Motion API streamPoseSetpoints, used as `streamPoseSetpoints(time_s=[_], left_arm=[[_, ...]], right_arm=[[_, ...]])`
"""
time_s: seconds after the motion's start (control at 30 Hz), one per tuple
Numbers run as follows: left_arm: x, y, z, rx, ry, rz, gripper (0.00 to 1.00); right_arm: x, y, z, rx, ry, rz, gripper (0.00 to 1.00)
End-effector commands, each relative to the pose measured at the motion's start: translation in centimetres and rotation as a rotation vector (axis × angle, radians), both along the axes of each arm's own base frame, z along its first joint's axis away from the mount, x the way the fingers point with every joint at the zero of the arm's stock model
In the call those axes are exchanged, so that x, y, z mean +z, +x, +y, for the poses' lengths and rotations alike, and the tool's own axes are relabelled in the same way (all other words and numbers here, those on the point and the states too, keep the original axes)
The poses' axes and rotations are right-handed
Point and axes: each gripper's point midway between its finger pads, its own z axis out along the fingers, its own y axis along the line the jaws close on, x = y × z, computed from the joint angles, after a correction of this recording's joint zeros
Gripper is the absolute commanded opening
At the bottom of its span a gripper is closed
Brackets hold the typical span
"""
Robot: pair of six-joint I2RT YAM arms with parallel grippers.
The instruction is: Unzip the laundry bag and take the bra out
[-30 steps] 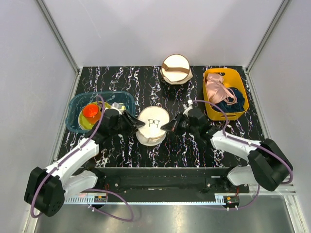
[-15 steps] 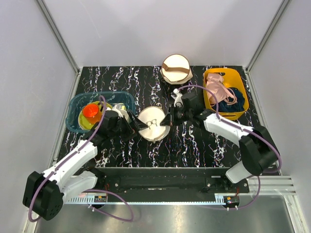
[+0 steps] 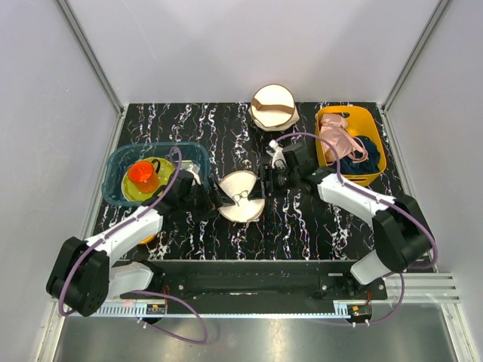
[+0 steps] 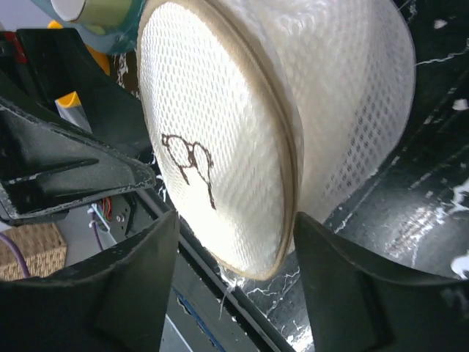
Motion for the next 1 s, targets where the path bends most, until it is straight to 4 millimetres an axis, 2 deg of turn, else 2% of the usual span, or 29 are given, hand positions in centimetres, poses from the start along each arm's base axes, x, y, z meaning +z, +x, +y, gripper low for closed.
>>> streamPoseSetpoints(time_s=[0.0, 0.17, 0.27, 0.33, 0.37, 0.47, 0.57, 0.63, 0.73, 0.9, 0.97], left_arm=[[3.7, 1.4, -1.0, -0.046, -0.041, -0.125, 0.99], [4.5, 1.4, -0.9, -0.039, -0.056, -0.149, 0.99], [4.5, 1.2, -1.3, -0.051, -0.081, -0.138, 0.99], [3.7, 0.7, -1.3, -0.054, -0.087, -0.107, 0.99], [3.4, 0.5, -1.3, -0.055, -0.089, -0.096, 0.99], [2.5, -0.5, -1.1, -0.049, -0.104, -0.061, 0.99], [1.7, -0.9, -1.0, -0.029, -0.128, -0.056, 0.99], [1.5, -0.9, -1.3, -0.030, -0.143, -0.040, 0.99], [1.1, -0.9, -1.5, -0.039, -0.143, -0.016, 0.99], [1.7, 0.8, -1.7, -0.007, -0.149, -0.071, 0.99], [1.6, 1.6, -2.0, 0.014, -0.158, -0.073, 0.99]], right_arm=[[3.6, 1.4, -2.4, -0.147, -0.030, -0.105, 0.74], [5.7, 1.1, -4.5, -0.246, -0.068, -0.148, 0.79], [6.4, 0.8, -6.9, -0.356, -0.115, -0.166, 0.79], [6.0, -0.2, -8.0, -0.389, -0.131, -0.147, 0.78], [7.0, -0.6, -8.6, -0.413, -0.115, -0.174, 0.78], [6.8, -1.9, -10.0, -0.445, -0.133, -0.168, 0.77], [5.2, -2.5, -11.4, -0.465, -0.203, -0.155, 0.77], [4.7, -2.6, -11.6, -0.460, -0.224, -0.150, 0.77], [4.7, -2.4, -10.8, -0.433, -0.208, -0.142, 0.77], [4.6, -2.1, -9.3, -0.393, -0.167, -0.129, 0.76], [4.3, -1.8, -9.4, -0.411, -0.193, -0.125, 0.75]])
